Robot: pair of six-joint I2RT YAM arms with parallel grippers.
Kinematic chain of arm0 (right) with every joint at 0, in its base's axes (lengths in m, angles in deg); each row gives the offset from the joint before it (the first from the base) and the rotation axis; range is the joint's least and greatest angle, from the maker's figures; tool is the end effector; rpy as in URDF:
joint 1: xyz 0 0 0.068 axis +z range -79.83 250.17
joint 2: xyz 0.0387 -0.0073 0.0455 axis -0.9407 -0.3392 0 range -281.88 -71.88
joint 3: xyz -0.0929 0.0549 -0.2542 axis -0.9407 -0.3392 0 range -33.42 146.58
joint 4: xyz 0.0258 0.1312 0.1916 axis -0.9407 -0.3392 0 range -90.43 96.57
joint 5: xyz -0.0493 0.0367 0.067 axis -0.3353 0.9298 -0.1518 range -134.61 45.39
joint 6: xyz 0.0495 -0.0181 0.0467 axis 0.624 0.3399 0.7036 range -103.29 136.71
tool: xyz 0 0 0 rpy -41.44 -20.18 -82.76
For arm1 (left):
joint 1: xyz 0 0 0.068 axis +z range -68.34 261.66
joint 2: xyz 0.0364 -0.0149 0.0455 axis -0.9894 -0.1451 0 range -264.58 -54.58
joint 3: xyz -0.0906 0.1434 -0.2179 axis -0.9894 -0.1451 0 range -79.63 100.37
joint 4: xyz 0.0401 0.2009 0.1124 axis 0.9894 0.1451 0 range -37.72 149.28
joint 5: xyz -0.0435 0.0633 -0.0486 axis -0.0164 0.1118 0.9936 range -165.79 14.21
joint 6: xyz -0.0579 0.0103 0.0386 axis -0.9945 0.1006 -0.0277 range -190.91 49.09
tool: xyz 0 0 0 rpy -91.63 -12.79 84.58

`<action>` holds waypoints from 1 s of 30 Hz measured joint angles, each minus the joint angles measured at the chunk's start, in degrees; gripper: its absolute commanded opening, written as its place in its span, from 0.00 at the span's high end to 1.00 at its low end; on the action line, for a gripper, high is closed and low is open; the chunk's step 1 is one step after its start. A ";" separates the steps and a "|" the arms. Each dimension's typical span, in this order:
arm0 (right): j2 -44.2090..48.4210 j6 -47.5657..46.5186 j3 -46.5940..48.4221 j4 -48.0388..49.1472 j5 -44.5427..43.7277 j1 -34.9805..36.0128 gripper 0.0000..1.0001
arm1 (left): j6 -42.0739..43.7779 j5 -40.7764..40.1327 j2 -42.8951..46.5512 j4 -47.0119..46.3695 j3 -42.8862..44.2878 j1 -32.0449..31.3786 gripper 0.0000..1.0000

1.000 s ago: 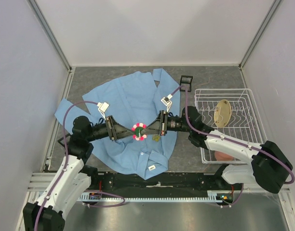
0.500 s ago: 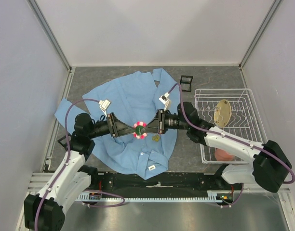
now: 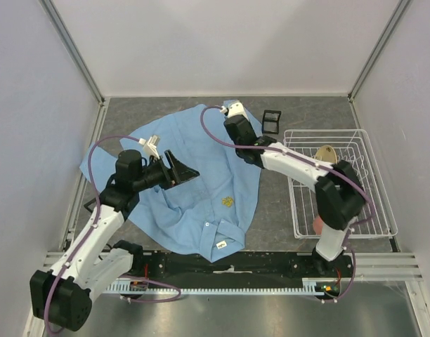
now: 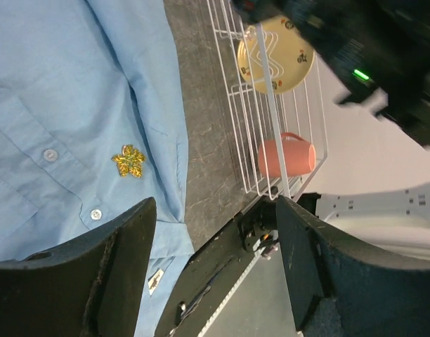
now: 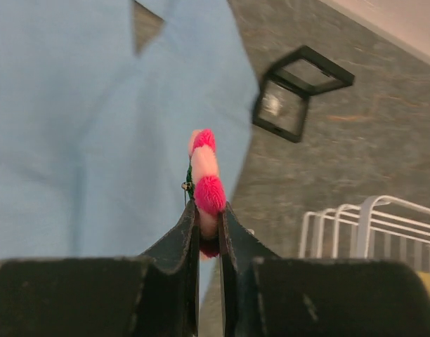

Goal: Remove the brooch from the garment
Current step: Place the brooch in the brooch box.

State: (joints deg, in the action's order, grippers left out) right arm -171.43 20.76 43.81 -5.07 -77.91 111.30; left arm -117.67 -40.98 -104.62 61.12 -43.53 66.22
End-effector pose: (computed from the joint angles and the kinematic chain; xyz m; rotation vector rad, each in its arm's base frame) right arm 0.3126 0.2310 0.2829 -0.3397 2.0315 -0.1458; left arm 0.1680 -0.0805 0.2780 -0.1445 2.1251 -1.2754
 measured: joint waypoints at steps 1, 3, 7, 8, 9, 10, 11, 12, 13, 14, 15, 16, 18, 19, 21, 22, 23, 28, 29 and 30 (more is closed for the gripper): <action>-2.93 -3.08 0.87 -0.17 -2.23 -0.48 1.00 | 0.76 -0.48 -0.35 0.50 0.68 -0.90 0.24; -7.65 -7.93 2.36 -0.22 -5.79 -2.12 1.00 | 2.03 -1.42 -0.63 1.40 1.86 -2.51 0.24; -15.19 -17.33 6.01 0.46 -11.41 -4.72 1.00 | 4.46 -2.91 -1.36 2.05 3.63 -6.19 0.24; -16.06 -19.02 6.45 0.70 -12.28 -5.11 1.00 | 4.76 -3.08 -1.55 2.03 3.72 -6.86 0.24; -17.07 -20.92 7.15 0.85 -13.51 -5.57 1.00 | 5.11 -3.26 -1.77 2.05 3.74 -7.58 0.24; -18.08 -22.64 8.09 1.20 -14.47 -6.01 1.00 | 5.49 -3.32 -2.01 2.21 3.74 -8.22 0.24; -18.97 -24.24 8.94 1.75 -15.28 -6.38 1.00 | 5.79 -3.43 -2.25 2.25 3.74 -8.66 0.24; -19.71 -25.62 9.62 2.19 -15.96 -6.69 1.00 | 6.05 -3.52 -2.38 2.25 3.74 -9.03 0.24; -20.37 -26.82 10.25 2.69 -16.63 -7.08 1.00 | 6.25 -3.76 -2.43 2.27 3.74 -9.29 0.24; -20.92 -27.67 10.67 3.17 -16.94 -7.37 1.00 | 6.38 -3.85 -2.43 2.29 3.74 -9.46 0.24; -21.57 -28.52 11.37 3.41 -17.46 -7.65 1.00 | 6.54 -3.87 -2.43 2.29 3.74 -9.60 0.24; -22.36 -29.35 12.24 3.74 -17.79 -7.98 1.00 | 6.60 -3.91 -2.40 2.29 3.74 -9.73 0.24; -23.89 -31.06 13.70 4.50 -18.03 -8.57 1.00 | 6.64 -3.91 -2.40 2.36 3.74 -9.81 0.24; -24.55 -31.85 14.29 4.92 -18.16 -8.90 1.00 | 6.64 -3.89 -2.40 2.38 3.74 -9.81 0.24; -25.94 -33.00 15.54 5.33 -18.23 -9.51 1.00 | 6.64 -3.89 -2.40 2.49 3.74 -9.81 0.24; -26.80 -33.53 16.31 5.62 -18.14 -9.86 1.00 | 6.64 -3.89 -2.40 2.62 3.74 -9.81 0.24; -27.63 -33.97 16.96 5.79 -18.12 -10.19 1.00 | 6.64 -3.87 -2.40 2.78 3.74 -9.81 0.24; -30.97 -35.32 19.32 6.40 -17.94 -11.80 0.98 | 6.64 -3.87 -2.40 3.28 3.74 -9.81 0.24; -31.50 -35.54 19.63 6.62 -17.99 -12.04 0.97 | 6.64 -3.85 -2.40 3.34 3.74 -9.81 0.24; -32.13 -35.87 19.93 6.97 -17.97 -12.26 0.96 | 6.64 -3.85 -2.40 3.37 3.74 -9.81 0.24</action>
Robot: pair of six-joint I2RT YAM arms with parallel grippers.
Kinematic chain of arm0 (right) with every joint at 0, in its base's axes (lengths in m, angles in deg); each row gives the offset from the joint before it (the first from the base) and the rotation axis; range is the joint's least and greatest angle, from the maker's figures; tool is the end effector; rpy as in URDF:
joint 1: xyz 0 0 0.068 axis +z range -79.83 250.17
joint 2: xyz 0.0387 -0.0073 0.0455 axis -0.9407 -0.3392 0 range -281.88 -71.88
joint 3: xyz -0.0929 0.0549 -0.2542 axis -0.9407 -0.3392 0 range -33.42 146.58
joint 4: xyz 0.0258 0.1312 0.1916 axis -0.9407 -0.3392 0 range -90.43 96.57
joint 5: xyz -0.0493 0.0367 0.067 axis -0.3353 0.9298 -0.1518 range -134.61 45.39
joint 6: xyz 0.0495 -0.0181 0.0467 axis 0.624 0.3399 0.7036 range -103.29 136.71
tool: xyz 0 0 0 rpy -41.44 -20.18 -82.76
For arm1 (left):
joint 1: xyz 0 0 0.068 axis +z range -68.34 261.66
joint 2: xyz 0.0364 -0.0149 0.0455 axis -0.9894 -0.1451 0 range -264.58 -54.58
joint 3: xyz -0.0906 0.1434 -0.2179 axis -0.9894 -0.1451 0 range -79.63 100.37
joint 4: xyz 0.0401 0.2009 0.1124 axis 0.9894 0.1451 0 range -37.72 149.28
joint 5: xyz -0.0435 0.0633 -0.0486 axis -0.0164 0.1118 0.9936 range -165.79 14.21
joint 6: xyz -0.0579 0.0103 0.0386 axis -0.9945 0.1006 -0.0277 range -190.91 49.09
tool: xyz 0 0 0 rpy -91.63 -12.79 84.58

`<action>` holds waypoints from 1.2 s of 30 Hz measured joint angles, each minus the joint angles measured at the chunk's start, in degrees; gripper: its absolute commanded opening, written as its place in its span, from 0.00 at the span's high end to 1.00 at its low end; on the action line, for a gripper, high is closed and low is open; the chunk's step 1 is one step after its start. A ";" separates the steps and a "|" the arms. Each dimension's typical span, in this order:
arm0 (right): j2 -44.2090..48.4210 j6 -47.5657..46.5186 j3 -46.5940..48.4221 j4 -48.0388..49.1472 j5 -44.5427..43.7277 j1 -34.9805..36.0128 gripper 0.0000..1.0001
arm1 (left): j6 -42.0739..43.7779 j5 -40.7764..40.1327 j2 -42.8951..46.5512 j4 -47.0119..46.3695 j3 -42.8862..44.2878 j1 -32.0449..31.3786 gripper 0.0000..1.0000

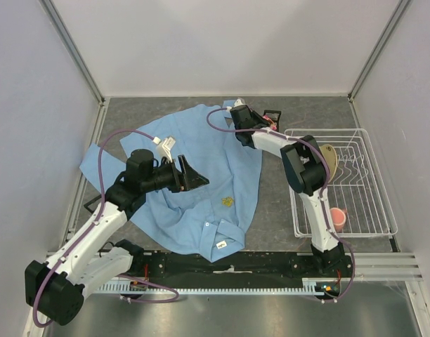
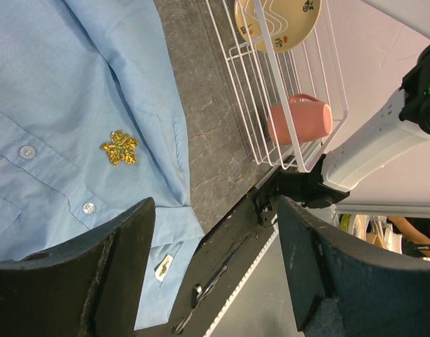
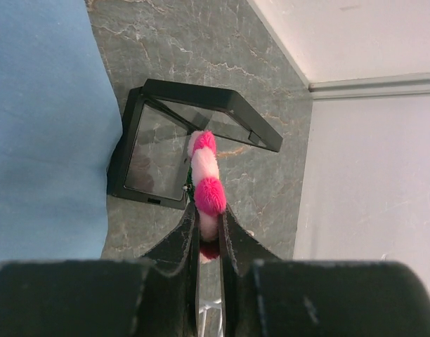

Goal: Remove the brooch from the garment
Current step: Place the brooch in the brooch box.

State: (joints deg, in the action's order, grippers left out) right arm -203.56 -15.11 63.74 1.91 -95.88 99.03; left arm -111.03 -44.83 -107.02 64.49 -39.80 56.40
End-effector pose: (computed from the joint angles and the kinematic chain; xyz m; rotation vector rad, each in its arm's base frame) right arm 0.4546 0.1992 0.1713 -0.6422 2.0373 -1.0246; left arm 0.1610 -0.1087 0.2853 0.0990 2.1701 -1.2370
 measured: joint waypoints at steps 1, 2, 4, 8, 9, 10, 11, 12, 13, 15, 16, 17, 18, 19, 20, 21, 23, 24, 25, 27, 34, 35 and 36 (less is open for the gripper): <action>-0.55 -0.39 0.33 0.33 -0.04 -0.26 0.96 | 0.00 0.02 0.00 0.09 0.00 0.00 0.24; -1.25 -0.81 0.72 0.63 -0.09 -0.44 0.95 | 0.00 0.02 0.00 0.13 0.00 0.00 0.24; -2.54 -1.40 1.75 1.07 -0.13 -0.81 0.93 | 0.00 0.04 0.00 0.15 0.00 0.00 0.24; -4.61 -2.19 2.95 1.20 -0.07 -1.33 0.91 | 0.00 0.17 0.00 0.15 0.00 0.00 0.24; -5.03 -2.38 3.32 1.20 -0.11 -1.38 0.89 | 0.00 0.20 0.00 0.15 0.00 0.00 0.24; -5.51 -2.56 3.85 1.22 -0.11 -1.42 0.88 | 0.00 0.24 0.00 0.17 0.00 0.00 0.24; -6.01 -2.80 4.48 1.22 -0.15 -1.49 0.87 | 0.00 0.35 0.00 0.17 0.00 0.00 0.24; -6.45 -2.97 5.03 1.27 -0.15 -1.53 0.83 | 0.00 0.50 0.00 0.17 0.00 0.00 0.24; -6.93 -3.13 5.64 1.42 -0.20 -1.62 0.80 | 0.00 0.63 0.00 0.17 0.00 0.00 0.24; -7.39 -3.21 6.12 1.42 -0.22 -1.66 0.71 | 0.00 0.72 0.00 0.17 0.00 0.00 0.24; -7.50 -3.15 6.25 1.40 -0.17 -1.66 0.68 | 0.00 0.74 0.00 0.17 0.00 0.00 0.24; -7.56 -3.06 6.29 1.29 -0.17 -1.66 0.65 | 0.00 0.81 0.00 0.17 0.00 0.00 0.24; -7.56 -2.93 6.29 1.05 -0.15 -1.66 0.61 | 0.00 0.90 0.00 0.17 0.00 0.00 0.24; -7.56 -2.91 6.29 0.83 -0.13 -1.66 0.60 | 0.00 1.01 0.00 0.17 0.00 0.00 0.24; -7.56 -2.78 6.29 0.57 -0.11 -1.66 0.55 | 0.00 1.09 0.00 0.17 0.00 0.00 0.24; -7.56 -2.51 6.29 0.15 -0.04 -1.66 0.53 | 0.00 1.09 0.00 0.17 0.00 0.00 0.24; -7.56 -1.51 6.32 -1.01 0.37 -1.66 0.47 | 0.00 1.11 0.00 0.17 0.00 0.00 0.24; -7.54 -0.87 6.32 -1.84 0.81 -1.66 0.45 | 0.00 1.14 0.00 0.15 0.00 0.00 0.24; -7.43 -0.42 6.32 -2.32 0.74 -1.66 0.43 | -0.02 1.16 0.00 0.15 0.00 0.00 0.24; -6.38 1.25 6.32 -4.11 1.86 -1.66 0.37 | -0.02 1.18 0.00 0.15 0.00 0.00 0.24; -1.73 8.37 6.25 -11.87 8.04 -1.77 0.24 | -0.02 1.25 0.11 0.11 0.00 0.00 0.23; -1.20 9.11 6.25 -12.63 8.68 -1.77 0.23 | -0.02 1.25 0.17 0.11 0.00 0.00 0.24; -0.52 9.99 6.25 -13.62 9.44 -1.79 0.23 | -0.04 1.22 0.17 0.11 0.00 0.00 0.23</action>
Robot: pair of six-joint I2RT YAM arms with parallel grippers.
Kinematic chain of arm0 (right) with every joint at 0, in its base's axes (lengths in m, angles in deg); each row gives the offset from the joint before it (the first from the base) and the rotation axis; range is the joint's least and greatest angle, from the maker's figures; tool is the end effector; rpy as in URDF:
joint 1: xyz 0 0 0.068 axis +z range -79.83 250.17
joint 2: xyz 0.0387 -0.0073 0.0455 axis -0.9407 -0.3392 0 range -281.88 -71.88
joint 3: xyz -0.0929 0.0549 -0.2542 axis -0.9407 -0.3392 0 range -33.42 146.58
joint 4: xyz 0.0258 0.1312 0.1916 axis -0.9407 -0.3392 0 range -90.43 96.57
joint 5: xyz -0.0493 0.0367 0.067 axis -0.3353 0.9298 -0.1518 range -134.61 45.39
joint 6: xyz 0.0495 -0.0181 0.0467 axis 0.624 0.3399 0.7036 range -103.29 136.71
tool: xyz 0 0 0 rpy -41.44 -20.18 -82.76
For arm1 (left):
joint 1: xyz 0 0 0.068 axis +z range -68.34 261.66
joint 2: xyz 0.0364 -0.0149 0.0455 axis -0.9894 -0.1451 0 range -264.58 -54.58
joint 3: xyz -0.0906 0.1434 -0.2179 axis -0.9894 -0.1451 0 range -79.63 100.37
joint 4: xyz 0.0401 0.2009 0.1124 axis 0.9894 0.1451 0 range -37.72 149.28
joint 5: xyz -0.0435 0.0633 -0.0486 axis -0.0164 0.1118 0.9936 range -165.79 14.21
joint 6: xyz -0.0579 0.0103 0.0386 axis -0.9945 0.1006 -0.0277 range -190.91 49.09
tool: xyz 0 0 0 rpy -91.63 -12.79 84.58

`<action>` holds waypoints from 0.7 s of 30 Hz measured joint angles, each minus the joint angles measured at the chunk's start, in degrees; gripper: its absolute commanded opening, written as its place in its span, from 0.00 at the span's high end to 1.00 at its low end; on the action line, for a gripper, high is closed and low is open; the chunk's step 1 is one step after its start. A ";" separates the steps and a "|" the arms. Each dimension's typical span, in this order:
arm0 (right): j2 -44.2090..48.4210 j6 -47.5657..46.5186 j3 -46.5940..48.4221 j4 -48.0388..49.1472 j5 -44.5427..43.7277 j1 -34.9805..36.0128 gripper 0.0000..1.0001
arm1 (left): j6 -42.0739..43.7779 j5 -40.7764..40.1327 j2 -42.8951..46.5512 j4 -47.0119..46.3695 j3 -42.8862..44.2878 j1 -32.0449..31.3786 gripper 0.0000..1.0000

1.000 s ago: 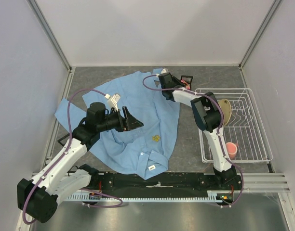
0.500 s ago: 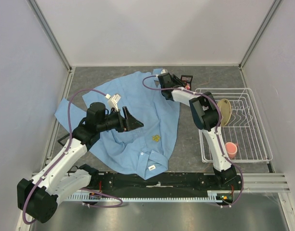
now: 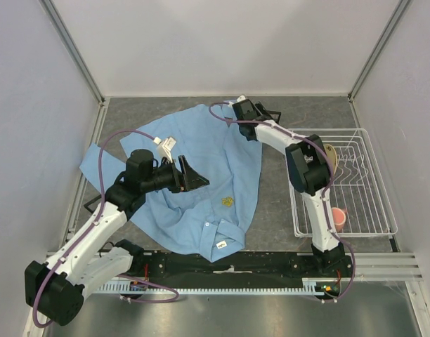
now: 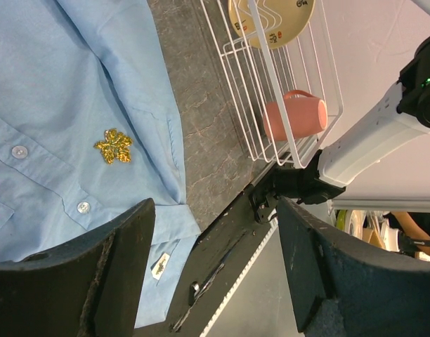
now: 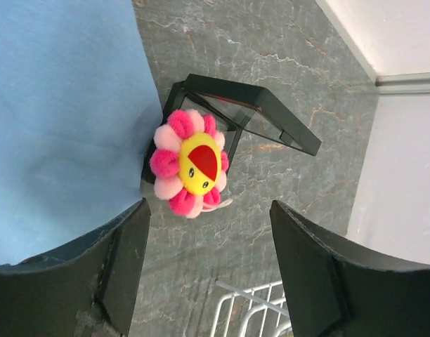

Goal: Remove the brooch from the garment
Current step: Place the brooch in the brooch box, then remove the brooch from the clothes.

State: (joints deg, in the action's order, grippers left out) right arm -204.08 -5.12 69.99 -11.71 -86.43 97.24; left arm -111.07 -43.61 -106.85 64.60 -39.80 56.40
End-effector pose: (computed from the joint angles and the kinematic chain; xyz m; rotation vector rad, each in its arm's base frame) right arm 0.4597 0.1918 0.1751 -0.6220 2.1829 -0.8163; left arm 0.1595 -0.1092 0.2859 0.1142 2.1712 -1.2582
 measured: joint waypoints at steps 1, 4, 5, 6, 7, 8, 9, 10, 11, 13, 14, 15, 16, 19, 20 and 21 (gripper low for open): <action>0.63 0.90 0.00 -0.98 0.72 0.00 0.23 | 0.02 0.04 0.00 -0.02 0.00 0.00 0.23; 2.69 4.44 0.00 -4.59 2.78 0.02 0.21 | 0.02 0.57 -0.07 -0.02 0.00 0.00 0.33; 3.72 6.23 0.00 -6.58 3.52 0.02 0.23 | 0.07 1.20 -0.35 -0.15 0.00 0.00 0.37; 4.61 8.26 0.00 -8.48 4.22 0.04 0.26 | 0.15 1.66 -0.83 -0.39 0.00 0.00 0.42; 5.92 11.37 0.00 -11.10 5.49 0.13 0.29 | 0.35 2.71 -1.77 -0.61 0.00 0.00 0.42; 7.85 14.49 -0.48 -13.46 7.78 0.17 0.33 | 0.57 3.56 -3.23 -0.85 0.00 -0.17 0.44; 10.43 17.42 -2.03 -14.99 10.88 0.17 0.36 | 0.87 4.44 -5.46 -1.22 0.11 -0.66 0.48; 13.73 20.35 -5.11 -15.13 14.08 0.20 0.42 | 1.18 4.90 -7.82 -1.44 0.31 -1.36 0.50; 18.97 24.02 -10.56 -15.04 19.21 0.28 0.51 | 1.42 5.01 -10.49 -1.46 0.52 -2.45 0.52; 27.96 28.96 -19.61 -15.50 26.88 0.59 0.56 | 1.75 4.15 -14.36 -1.75 0.68 -4.83 0.59; 32.94 32.11 -25.20 -13.25 31.19 0.90 0.57 | 1.86 3.50 -15.76 -1.66 0.66 -6.01 0.61; 37.42 34.93 -30.40 -12.04 35.95 1.49 0.57 | 1.84 2.60 -16.55 -2.08 0.55 -6.93 0.65; 42.05 38.29 -36.35 -9.53 41.33 2.08 0.58 | 1.75 1.55 -16.94 -3.13 0.17 -7.67 0.66; 46.38 44.68 -44.70 -3.72 49.77 6.56 0.55 | -0.02 -1.40 -17.40 -7.37 -1.51 -7.93 0.66; 46.53 46.34 -46.84 -1.51 51.91 8.70 0.50 | -0.74 -2.49 -17.90 -8.46 -1.88 -7.93 0.66; 46.40 47.58 -48.52 0.31 53.40 10.99 0.47 | -1.62 -3.58 -18.99 -9.64 -2.23 -7.96 0.67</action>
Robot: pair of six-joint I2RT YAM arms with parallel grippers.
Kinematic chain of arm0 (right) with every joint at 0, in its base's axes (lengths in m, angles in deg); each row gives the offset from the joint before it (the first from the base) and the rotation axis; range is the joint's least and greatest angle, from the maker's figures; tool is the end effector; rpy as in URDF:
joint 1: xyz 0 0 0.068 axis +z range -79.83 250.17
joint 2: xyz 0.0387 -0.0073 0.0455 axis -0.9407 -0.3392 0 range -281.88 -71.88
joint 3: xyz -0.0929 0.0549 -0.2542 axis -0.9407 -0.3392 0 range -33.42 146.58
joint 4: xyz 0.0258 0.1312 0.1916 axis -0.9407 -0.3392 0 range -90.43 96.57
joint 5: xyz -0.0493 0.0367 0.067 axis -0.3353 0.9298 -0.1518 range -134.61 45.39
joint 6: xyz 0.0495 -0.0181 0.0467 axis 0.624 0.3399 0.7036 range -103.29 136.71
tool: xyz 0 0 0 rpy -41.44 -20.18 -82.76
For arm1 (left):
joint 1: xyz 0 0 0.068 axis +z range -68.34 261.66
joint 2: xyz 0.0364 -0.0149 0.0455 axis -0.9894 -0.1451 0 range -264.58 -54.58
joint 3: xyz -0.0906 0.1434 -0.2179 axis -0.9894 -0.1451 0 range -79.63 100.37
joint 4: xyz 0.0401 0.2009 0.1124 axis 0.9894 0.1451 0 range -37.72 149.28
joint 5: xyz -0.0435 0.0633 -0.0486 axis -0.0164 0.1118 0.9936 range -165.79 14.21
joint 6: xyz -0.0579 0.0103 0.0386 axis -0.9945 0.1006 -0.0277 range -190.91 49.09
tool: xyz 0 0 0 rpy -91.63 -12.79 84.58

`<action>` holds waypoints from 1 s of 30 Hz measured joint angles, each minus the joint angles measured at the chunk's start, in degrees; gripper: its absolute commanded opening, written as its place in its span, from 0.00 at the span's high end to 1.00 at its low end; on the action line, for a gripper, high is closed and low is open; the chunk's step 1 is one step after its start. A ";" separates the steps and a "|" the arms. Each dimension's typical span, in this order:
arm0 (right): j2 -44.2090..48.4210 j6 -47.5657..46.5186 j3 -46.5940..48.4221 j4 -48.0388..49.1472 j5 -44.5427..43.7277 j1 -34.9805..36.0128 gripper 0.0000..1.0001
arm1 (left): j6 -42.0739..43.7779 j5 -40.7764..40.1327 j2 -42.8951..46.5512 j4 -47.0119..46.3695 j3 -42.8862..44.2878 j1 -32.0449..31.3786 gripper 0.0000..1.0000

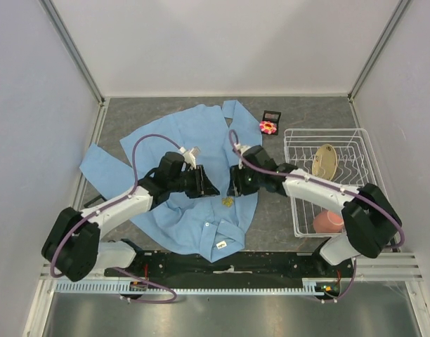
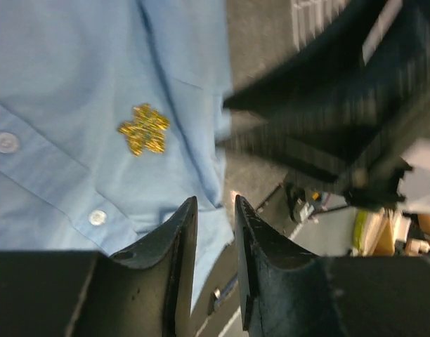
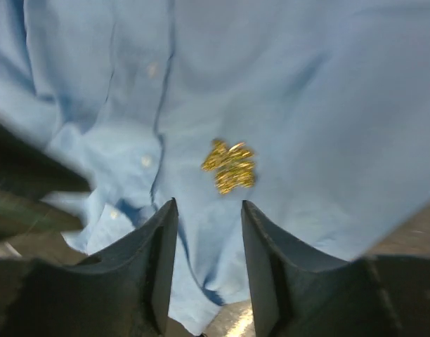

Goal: Remove the brooch from the garment
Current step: Remove the brooch from the clothes.

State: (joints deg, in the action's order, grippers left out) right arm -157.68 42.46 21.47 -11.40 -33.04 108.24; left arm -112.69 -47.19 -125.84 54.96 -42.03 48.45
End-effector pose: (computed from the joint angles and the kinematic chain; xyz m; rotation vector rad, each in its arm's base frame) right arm 0.2303 0.1950 0.2230 -0.3684 2.5156 0.7222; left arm 0.1913 -0.1582 0.2237 0.1293 2.4172 -1.2245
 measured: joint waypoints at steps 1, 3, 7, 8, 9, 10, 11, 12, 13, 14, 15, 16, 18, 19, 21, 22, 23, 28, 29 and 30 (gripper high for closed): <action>-0.07 0.81 -1.57 1.62 0.52 2.16 0.42 | -0.79 -1.38 -1.25 -1.09 -0.26 0.00 0.67; 0.55 0.83 -4.92 4.94 0.33 6.16 0.42 | -2.19 -3.52 -3.45 -2.51 -0.90 -0.04 0.68; 1.33 1.01 -7.93 7.23 -1.77 8.48 0.51 | -4.96 -5.95 -7.02 -5.84 -2.67 -0.22 0.68; 1.33 1.31 -8.35 8.13 -2.25 8.31 0.57 | -5.33 -6.05 -7.89 -6.45 -2.73 -0.35 0.68; 1.38 2.12 -9.01 9.44 -2.45 8.17 0.59 | -5.68 -6.01 -9.09 -7.61 -2.73 -0.61 0.68; 1.38 3.28 -9.99 11.04 -2.60 8.02 0.61 | -5.99 -5.99 -10.49 -8.57 -2.56 -0.92 0.68; 1.40 4.52 -11.23 12.55 -2.62 7.89 0.64 | -6.23 -5.97 -12.02 -9.29 -2.32 -1.16 0.69; 1.40 5.81 -12.52 13.81 -2.64 7.82 0.65 | -6.51 -5.95 -13.55 -10.14 -2.03 -1.38 0.69; 1.40 7.32 -14.12 15.30 -2.62 7.82 0.68 | -6.71 -5.90 -14.95 -10.75 -1.75 -1.46 0.69; 1.40 8.46 -15.39 16.35 -2.62 7.82 0.69 | -6.84 -5.86 -16.20 -11.32 -1.53 -1.60 0.70; 1.40 9.40 -16.44 17.07 -2.62 7.82 0.69 | -6.91 -5.77 -17.40 -11.87 -1.25 -1.64 0.71; 1.40 10.34 -17.18 17.59 -2.62 7.82 0.69 | -6.99 -5.75 -18.45 -12.15 -0.85 -1.64 0.71; 1.40 11.91 -17.92 18.47 -3.15 7.82 0.68 | -7.04 -5.75 -20.20 -12.52 0.04 -1.64 0.71; 1.42 12.63 -18.18 18.99 -3.61 7.82 0.66 | -7.04 -5.79 -21.05 -12.79 0.52 -1.64 0.71; 1.44 13.70 -18.82 20.44 -4.42 7.82 0.64 | -7.04 -5.84 -22.23 -13.05 1.11 -1.64 0.73; 1.44 14.03 -18.99 20.90 -4.61 7.82 0.64 | -7.04 -5.86 -22.62 -13.05 1.31 -1.64 0.73; 1.42 14.29 -19.08 21.40 -4.79 7.82 0.64 | -7.04 -5.90 -22.91 -13.05 1.44 -1.64 0.73; -0.87 15.93 -19.08 25.05 -4.85 7.82 0.64 | -6.99 -6.12 -24.50 -11.69 2.62 -1.64 0.74; -1.53 16.37 -19.08 25.31 -4.92 7.82 0.65 | -6.97 -6.12 -24.76 -11.34 2.89 -1.64 0.77; -1.99 16.70 -19.08 25.42 -4.98 7.82 0.65 | -6.95 -6.12 -24.96 -11.08 3.06 -1.64 0.77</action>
State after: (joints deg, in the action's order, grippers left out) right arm -159.67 59.16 2.39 14.02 -38.02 116.06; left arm -119.64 -53.31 -150.80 43.88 -38.97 46.81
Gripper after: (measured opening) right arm 0.360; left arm 0.269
